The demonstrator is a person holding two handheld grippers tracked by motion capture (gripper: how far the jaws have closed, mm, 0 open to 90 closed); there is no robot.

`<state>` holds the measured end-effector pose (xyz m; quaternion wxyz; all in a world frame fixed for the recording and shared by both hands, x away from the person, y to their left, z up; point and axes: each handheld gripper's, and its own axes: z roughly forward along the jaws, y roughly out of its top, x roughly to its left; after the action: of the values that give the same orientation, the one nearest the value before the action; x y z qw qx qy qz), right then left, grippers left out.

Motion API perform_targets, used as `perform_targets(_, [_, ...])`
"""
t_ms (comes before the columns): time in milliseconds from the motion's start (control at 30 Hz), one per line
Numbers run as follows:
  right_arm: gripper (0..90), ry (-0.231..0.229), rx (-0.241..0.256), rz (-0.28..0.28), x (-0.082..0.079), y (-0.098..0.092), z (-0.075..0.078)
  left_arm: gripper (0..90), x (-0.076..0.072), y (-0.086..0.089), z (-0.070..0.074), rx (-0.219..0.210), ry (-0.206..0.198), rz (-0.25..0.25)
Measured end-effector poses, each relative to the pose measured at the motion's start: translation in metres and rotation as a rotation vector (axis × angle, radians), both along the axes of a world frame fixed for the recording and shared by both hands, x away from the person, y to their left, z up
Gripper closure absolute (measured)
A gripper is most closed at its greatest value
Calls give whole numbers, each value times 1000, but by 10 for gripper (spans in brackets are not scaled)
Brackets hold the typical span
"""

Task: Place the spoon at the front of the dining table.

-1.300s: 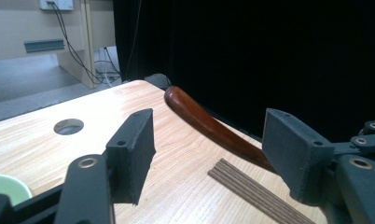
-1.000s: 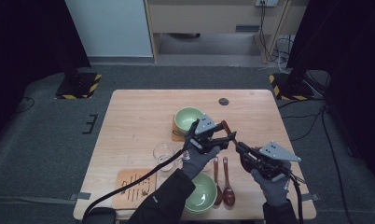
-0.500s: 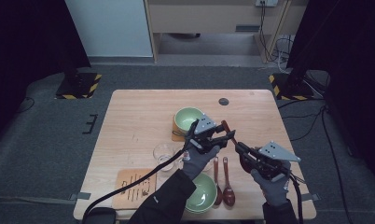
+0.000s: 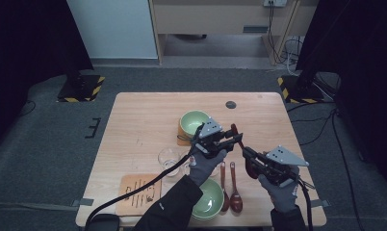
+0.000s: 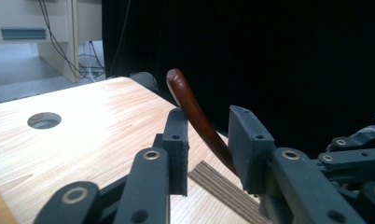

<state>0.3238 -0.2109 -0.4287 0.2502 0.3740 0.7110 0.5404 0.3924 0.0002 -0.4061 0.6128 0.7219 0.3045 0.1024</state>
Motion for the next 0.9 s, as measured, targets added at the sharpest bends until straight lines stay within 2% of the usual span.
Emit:
perform_targets(267, [820,-1,-4,-1,0,1,0,780,-1,0,1,-53,19,-39])
perform_targets(300, [825,-1,-5,-2,0,2,-1,804,-2,0,2,-77,26,-60])
perform_targets(367, [826,-3,-5,-2,0,2,-1,830,-3,0,3,-88,28,-71])
perform_targets(400, [896,-5,-4,-3,0,3,-1,830,-5,-1,3,-89,19,-71])
perform_targets(433, [900,-16,2,-13,-1,1,-1,836,-6,0,5,-103,11,-92])
perform_targets(567, [884,-21,9,-20,-1,-1,0,837,-9,0,8,-98,-17,-100])
perform_targets(667, [850,-15,18,-26,0,-3,0,836,-11,1,9,-83,-35,-89])
perform_targets(700, [802,-15,30,-36,1,-6,0,836,-11,1,10,-68,-48,-84])
perform_targets(767, [769,-11,33,-44,2,-9,0,836,-11,1,10,-61,-60,-78])
perform_targets(867, [655,11,48,-96,7,-20,-2,836,-11,2,11,-50,-75,-75])
perform_targets(900, [585,26,55,-133,11,-29,-5,836,-11,2,11,-41,-87,-72])
